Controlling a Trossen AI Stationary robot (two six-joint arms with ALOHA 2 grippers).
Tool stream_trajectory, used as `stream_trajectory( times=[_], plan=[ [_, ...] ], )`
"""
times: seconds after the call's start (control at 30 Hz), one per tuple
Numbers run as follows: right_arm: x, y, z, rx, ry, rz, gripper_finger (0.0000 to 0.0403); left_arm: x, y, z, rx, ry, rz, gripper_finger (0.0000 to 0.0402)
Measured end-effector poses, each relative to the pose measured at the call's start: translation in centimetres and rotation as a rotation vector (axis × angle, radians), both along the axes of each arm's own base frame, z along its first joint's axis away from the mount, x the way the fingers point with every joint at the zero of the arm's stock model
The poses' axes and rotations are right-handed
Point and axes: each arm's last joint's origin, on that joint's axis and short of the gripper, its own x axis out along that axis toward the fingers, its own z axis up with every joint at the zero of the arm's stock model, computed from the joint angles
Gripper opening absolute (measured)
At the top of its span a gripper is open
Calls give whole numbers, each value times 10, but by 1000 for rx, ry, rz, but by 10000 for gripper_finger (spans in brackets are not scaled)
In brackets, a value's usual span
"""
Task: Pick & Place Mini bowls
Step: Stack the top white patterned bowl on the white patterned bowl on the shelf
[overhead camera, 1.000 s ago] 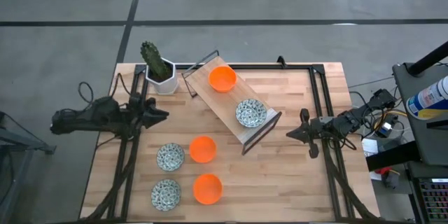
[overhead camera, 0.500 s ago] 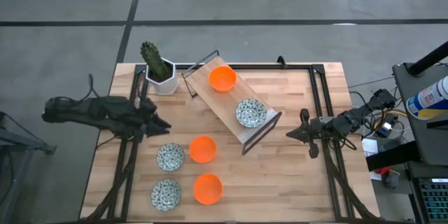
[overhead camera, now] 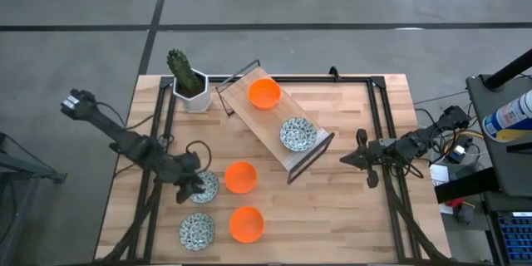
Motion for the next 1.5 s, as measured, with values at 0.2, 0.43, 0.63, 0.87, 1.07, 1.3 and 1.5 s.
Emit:
stream_trajectory(
  times=[0.2,0.43,0.63,0.87,1.07,1.3,1.5],
  plan=[
    [0,0,0,0,0,0,9,13,-18,-2,50,47,-18,174],
    [0,0,0,-1,2,0,9,32,-41,2,193,25,-75,174],
    [0,0,0,-2,3,0,9,51,-58,-1,301,43,-122,174],
    [0,0,0,-2,3,0,9,62,-67,-12,444,159,-146,174],
    [0,0,0,-2,3,0,9,61,-64,-21,534,242,-100,174],
    [0,0,0,-2,3,0,9,63,-64,-25,519,249,-31,174],
    [0,0,0,-2,3,0,9,65,-66,-31,521,269,2,174]
  ],
)
